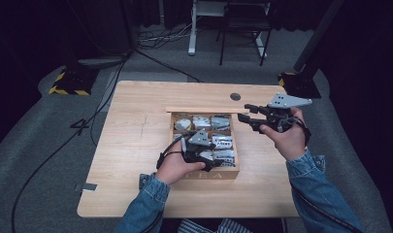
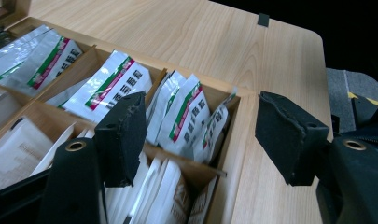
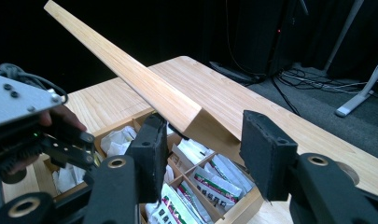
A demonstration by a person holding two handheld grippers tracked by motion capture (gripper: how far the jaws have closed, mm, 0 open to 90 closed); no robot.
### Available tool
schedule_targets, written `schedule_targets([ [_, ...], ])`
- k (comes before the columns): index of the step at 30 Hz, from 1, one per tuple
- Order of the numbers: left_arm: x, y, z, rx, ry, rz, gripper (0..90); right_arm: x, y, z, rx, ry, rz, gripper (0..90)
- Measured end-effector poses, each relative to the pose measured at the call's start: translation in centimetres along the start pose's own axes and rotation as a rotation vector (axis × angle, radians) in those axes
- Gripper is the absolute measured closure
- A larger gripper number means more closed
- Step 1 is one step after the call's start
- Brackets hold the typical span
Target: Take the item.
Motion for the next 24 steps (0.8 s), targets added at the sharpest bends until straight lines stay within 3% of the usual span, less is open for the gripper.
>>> schedule_targets([
  [9,1.8,0.3,-0.1,-0.054,0.014,-0.056,43.4,0.0,0.0,-0.1,0.000,-0.003,0.000,52.3],
  [16,3.0,0.1,-0.4,-0.083,0.060,-0.098,54.6,0.0,0.0,-0.2,0.006,-0.007,0.002,52.1],
  [21,3.7,0.0,-0.7,-0.093,0.093,-0.104,64.6,0.0,0.1,-0.2,0.004,-0.005,0.002,52.1],
  [24,3.9,0.1,-0.8,-0.132,0.091,-0.123,67.1,0.0,0.1,-0.2,0.003,-0.007,0.001,52.0],
])
Point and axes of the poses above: each handheld gripper's, and its own axes: x roughly forward along the jaws, z roughly out of its top, y roughly to its left, the point moved 5 cm from there along x, roughly forward along the jaws, and after that the axes turned 2 degrees about z, right-handed, at the moved point
